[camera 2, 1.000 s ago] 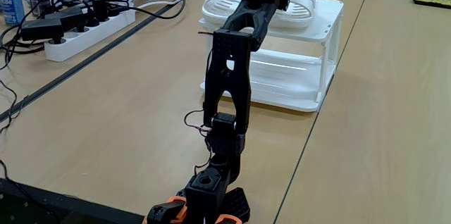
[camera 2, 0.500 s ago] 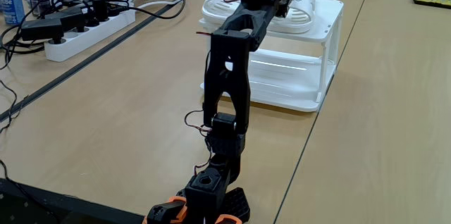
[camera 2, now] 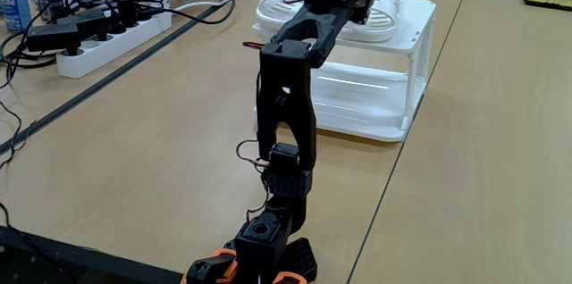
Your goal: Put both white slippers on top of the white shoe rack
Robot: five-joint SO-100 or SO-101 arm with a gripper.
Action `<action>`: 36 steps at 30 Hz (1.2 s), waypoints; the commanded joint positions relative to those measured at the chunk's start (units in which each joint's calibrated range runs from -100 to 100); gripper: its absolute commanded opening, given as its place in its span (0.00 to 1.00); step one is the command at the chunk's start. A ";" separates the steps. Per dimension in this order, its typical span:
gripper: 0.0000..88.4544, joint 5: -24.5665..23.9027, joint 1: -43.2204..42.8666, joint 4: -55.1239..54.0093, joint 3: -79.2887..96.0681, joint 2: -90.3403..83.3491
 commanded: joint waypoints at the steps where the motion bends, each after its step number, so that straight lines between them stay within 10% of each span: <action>1: 0.20 0.42 2.75 0.16 -0.32 -6.98; 36: 0.20 0.42 4.56 -0.09 5.10 -6.39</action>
